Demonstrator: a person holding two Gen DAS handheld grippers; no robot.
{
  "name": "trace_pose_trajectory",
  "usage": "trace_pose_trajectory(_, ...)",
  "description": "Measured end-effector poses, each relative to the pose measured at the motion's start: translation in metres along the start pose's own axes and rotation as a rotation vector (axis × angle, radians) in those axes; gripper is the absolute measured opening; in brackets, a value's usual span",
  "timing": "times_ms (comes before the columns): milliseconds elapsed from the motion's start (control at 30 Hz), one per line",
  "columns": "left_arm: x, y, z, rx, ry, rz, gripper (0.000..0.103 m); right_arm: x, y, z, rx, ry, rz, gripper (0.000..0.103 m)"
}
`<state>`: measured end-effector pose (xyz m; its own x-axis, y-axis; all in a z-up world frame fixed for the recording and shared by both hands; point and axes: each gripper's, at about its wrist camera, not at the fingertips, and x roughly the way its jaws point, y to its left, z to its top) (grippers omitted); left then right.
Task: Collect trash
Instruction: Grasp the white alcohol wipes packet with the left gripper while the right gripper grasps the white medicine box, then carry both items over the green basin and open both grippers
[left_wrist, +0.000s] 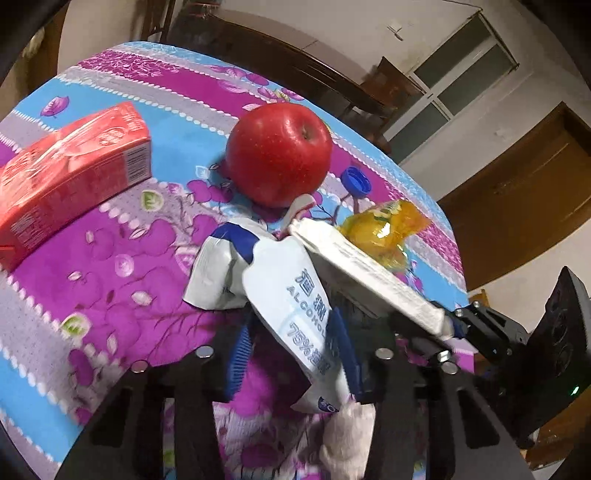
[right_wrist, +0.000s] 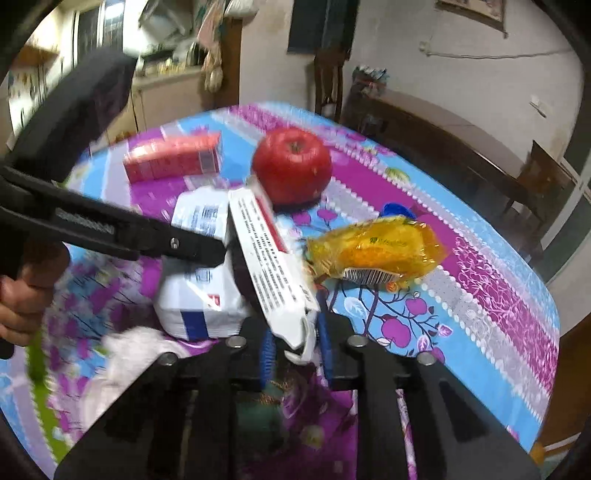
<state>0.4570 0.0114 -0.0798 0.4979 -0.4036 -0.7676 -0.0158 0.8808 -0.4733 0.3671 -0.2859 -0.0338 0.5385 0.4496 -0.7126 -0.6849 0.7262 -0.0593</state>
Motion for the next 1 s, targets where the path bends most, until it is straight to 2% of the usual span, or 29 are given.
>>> trace_pose_trajectory(67, -0.017, 0.000, -0.007, 0.004, -0.014, -0.026, 0.041, -0.024, 0.002, -0.003, 0.042, -0.057, 0.018, 0.015)
trace_pose_trajectory(233, -0.060, 0.002, -0.029, 0.038, -0.039, -0.073, 0.040, -0.085, 0.018, -0.022, 0.129, -0.148, -0.036, 0.011)
trace_pose_trajectory(433, -0.117, -0.005, -0.072, 0.131, -0.120, -0.017, 0.040, -0.163, 0.055, -0.067, 0.284, -0.258, -0.081, 0.011)
trace_pose_trajectory(533, -0.132, -0.018, -0.108, 0.223, -0.143, 0.037, 0.040, -0.188, 0.080, -0.093, 0.354, -0.296, -0.083, 0.011)
trace_pose_trajectory(667, -0.139, -0.047, -0.172, 0.400, -0.171, 0.106, 0.040, -0.204, 0.120, -0.127, 0.419, -0.314, -0.126, 0.011)
trace_pose_trajectory(700, -0.140, -0.052, -0.184, 0.434, -0.176, 0.115, 0.040, -0.207, 0.132, -0.137, 0.432, -0.313, -0.166, 0.011)
trace_pose_trajectory(800, -0.142, -0.070, -0.220, 0.522, -0.208, 0.151, 0.040, -0.208, 0.149, -0.162, 0.506, -0.323, -0.192, 0.011)
trace_pose_trajectory(900, -0.140, -0.087, -0.241, 0.583, -0.238, 0.185, 0.040, -0.210, 0.160, -0.178, 0.556, -0.334, -0.239, 0.011)
trace_pose_trajectory(1000, -0.138, -0.107, -0.249, 0.616, -0.256, 0.184, 0.040, -0.218, 0.164, -0.191, 0.599, -0.358, -0.262, 0.011)
